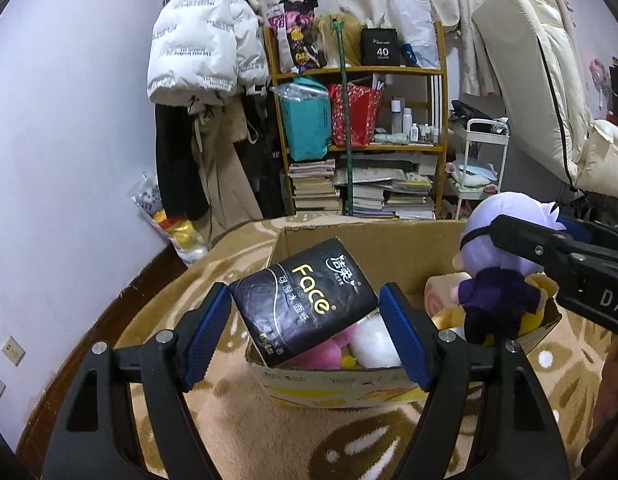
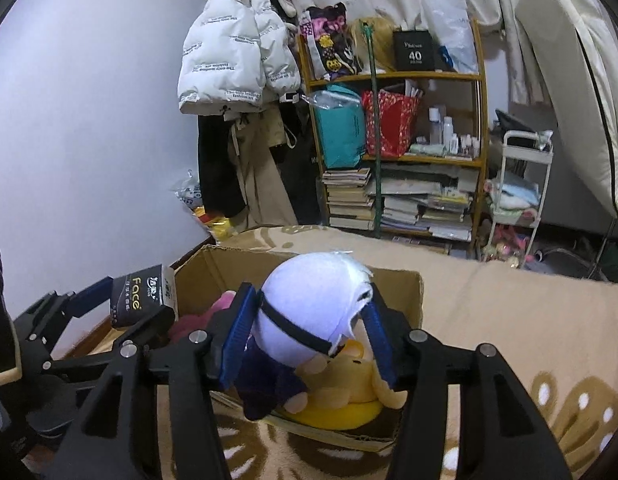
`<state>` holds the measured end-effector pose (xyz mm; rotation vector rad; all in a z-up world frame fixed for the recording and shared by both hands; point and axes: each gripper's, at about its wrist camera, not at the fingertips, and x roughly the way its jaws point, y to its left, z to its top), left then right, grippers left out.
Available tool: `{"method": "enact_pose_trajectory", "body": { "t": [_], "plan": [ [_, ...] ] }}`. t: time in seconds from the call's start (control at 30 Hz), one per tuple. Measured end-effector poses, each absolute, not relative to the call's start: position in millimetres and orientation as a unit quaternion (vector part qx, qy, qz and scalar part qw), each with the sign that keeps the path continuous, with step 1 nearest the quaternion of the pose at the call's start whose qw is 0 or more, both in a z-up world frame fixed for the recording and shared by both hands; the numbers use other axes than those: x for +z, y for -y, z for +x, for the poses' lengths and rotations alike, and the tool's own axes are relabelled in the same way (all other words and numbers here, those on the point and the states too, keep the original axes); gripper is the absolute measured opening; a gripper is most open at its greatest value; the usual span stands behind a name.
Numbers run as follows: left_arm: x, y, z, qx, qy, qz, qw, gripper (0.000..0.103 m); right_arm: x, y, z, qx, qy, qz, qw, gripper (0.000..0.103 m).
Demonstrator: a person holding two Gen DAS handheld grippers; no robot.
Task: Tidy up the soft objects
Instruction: 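Open the left tool to drop the Face pack into the box while the right tool releases the doll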
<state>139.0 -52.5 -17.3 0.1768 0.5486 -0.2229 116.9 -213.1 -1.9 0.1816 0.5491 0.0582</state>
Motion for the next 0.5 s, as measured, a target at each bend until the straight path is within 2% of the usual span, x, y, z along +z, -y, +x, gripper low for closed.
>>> {"method": "enact_pose_trajectory", "body": {
  "t": [0.07,0.13,0.2,0.3,0.37,0.5],
  "plan": [
    [-18.4,50.9,141.9,-0.109,-0.278,0.083,0.951,0.076,-4.6,216.0,117.4,0.032,-0.276,0.099,0.956,0.065],
    [-19.0,49.5,142.9,-0.109,-0.283,0.080,0.950,0.077,-5.9,216.6,117.6,0.035,-0.279,0.104,0.954,0.065],
    [-18.6,49.3,142.1,-0.107,-0.283,0.080,0.950,0.086,-5.7,215.8,117.2,0.036,-0.280,0.104,0.954,0.066],
    [-16.1,49.3,136.6,-0.105,-0.273,0.084,0.953,0.090,-3.2,213.6,113.6,0.034,-0.277,0.099,0.955,0.068],
    [-14.5,49.8,133.4,-0.103,-0.271,0.089,0.953,0.093,-1.1,212.1,110.2,0.031,-0.274,0.094,0.957,0.073],
    [-11.5,49.3,124.3,-0.095,-0.265,0.102,0.954,0.094,4.7,210.5,102.6,0.025,-0.268,0.090,0.959,0.077]
  ]
}}
